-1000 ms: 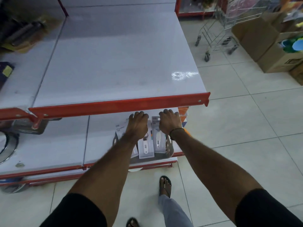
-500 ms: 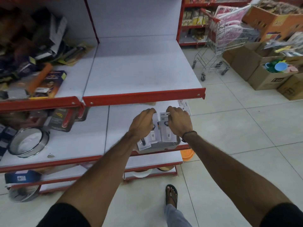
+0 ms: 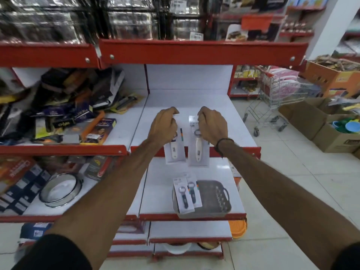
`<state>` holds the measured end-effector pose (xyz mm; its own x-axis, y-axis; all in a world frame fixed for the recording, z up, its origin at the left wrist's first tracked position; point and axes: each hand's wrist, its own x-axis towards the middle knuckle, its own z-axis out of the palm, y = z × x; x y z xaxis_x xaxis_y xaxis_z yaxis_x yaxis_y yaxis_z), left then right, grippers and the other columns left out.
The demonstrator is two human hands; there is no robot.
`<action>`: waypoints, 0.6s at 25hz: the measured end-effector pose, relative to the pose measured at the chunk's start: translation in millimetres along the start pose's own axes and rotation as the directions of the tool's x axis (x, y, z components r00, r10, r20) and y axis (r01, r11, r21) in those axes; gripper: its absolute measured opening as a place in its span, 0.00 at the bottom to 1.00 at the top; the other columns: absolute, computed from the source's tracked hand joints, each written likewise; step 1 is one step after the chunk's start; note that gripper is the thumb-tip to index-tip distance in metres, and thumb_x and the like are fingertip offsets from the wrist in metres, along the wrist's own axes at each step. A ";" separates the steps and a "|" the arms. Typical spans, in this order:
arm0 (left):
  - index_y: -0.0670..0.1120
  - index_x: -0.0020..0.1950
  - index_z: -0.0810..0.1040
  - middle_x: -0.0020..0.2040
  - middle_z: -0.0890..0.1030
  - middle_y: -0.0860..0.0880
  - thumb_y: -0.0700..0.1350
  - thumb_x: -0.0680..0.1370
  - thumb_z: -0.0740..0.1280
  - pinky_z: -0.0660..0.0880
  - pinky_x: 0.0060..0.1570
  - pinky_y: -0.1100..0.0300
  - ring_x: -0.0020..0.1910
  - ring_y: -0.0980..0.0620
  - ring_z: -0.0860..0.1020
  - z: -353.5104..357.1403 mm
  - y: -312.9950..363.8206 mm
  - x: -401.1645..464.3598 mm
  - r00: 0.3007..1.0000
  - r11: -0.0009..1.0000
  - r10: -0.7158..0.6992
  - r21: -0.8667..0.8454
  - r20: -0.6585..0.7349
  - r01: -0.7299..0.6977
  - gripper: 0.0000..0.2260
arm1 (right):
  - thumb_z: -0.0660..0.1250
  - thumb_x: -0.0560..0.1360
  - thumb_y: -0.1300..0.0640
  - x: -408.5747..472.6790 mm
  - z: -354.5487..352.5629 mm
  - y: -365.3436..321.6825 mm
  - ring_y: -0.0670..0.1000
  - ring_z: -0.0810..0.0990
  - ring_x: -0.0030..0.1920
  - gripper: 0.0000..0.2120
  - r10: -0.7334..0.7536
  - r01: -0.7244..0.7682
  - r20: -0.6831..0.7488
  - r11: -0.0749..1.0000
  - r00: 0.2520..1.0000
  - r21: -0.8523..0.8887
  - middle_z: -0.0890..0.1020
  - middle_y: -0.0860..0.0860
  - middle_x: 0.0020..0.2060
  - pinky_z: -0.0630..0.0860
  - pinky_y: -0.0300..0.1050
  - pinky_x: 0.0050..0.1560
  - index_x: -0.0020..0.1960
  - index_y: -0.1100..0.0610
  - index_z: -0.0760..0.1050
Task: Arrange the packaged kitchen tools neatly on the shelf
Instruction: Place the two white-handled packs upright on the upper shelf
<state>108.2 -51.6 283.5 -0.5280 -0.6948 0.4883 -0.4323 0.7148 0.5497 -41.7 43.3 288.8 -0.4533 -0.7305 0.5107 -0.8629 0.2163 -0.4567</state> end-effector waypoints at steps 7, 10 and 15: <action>0.39 0.52 0.80 0.38 0.81 0.36 0.32 0.71 0.55 0.83 0.37 0.47 0.37 0.38 0.83 -10.1 -39.4 93.5 0.989 0.991 -0.136 -0.011 -0.050 0.135 0.16 | 0.54 0.78 0.57 105.5 29.8 3.0 0.62 0.79 0.43 0.12 0.040 -0.040 0.091 0.999 0.995 0.004 0.83 0.58 0.42 0.75 0.50 0.43 0.46 0.60 0.74; 0.41 0.49 0.80 0.42 0.84 0.37 0.38 0.68 0.55 0.83 0.37 0.46 0.38 0.39 0.83 12.2 -60.3 109.7 0.987 0.987 -0.156 0.054 0.043 0.154 0.17 | 0.53 0.79 0.57 124.1 58.2 15.1 0.63 0.80 0.44 0.11 0.030 -0.031 0.179 1.000 0.983 0.002 0.83 0.59 0.43 0.75 0.49 0.44 0.47 0.58 0.73; 0.40 0.51 0.81 0.51 0.84 0.38 0.42 0.68 0.53 0.80 0.52 0.44 0.49 0.38 0.81 43.9 -83.9 93.0 0.949 0.967 -0.232 0.160 0.215 0.200 0.21 | 0.54 0.78 0.57 105.3 105.7 30.8 0.61 0.79 0.42 0.13 0.044 -0.042 0.315 0.999 0.948 -0.015 0.83 0.57 0.43 0.71 0.45 0.40 0.47 0.61 0.75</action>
<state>63.3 -172.6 253.0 -0.5580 -0.8077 0.1904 -0.6404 0.5650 0.5202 -92.4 -95.4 251.5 -0.3977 -0.8871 0.2344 -0.8464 0.2561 -0.4669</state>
